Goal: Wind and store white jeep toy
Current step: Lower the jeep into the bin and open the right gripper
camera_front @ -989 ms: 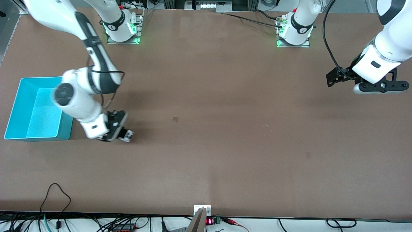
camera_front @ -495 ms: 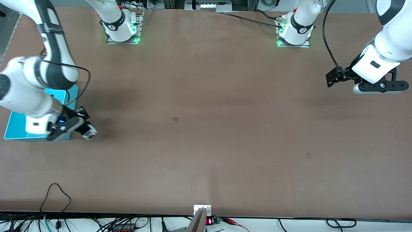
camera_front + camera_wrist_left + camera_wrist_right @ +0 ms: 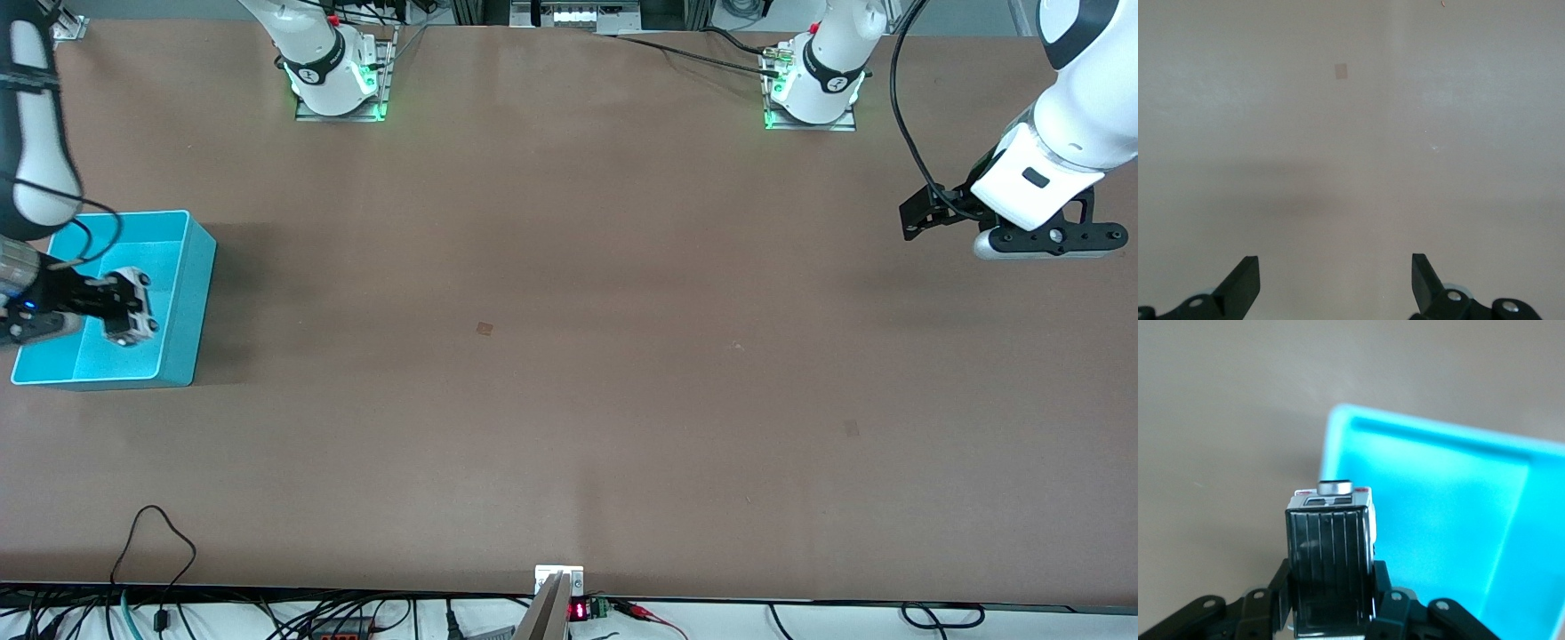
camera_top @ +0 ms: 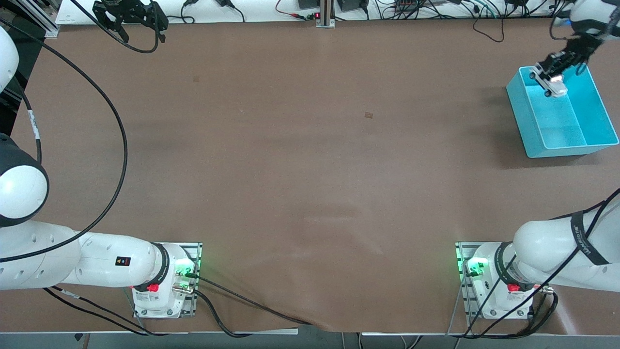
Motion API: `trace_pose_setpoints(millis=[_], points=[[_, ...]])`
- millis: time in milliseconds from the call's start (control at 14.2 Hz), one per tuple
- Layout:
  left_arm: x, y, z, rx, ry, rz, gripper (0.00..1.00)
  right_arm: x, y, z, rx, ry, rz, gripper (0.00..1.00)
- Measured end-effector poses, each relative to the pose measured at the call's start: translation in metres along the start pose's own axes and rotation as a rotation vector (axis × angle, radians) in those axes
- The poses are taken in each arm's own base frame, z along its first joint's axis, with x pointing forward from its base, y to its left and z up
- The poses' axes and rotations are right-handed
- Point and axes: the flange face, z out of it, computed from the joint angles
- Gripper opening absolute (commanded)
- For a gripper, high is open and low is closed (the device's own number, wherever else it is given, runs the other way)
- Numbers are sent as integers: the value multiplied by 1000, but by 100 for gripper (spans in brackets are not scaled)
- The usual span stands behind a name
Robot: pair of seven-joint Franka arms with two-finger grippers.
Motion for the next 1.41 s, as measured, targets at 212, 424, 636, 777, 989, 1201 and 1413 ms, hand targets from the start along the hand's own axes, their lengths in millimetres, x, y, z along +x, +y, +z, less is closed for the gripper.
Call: trace_pose_setpoints(millis=[212,424,636,777,989,1201,1413], points=[[0,0,0,0,0,0,100,-25,26,20,-42,-31,95,0],[0,0,0,0,0,0,100,-32,38,48,-53,-26,149,0],[0,3,0,0,0,6,100,-42,48,86,-57,-13,169,0],[-1,5,0,1,0,8,100,-47,48,102,-52,-19,175,1],[-1,4,0,0,0,7,100,-60,45,127,-63,7,184,31],[-1,5,0,1,0,8,100,-68,46,136,-63,10,192,84],[-1,5,0,1,0,8,100,-67,46,129,-64,8,179,100]])
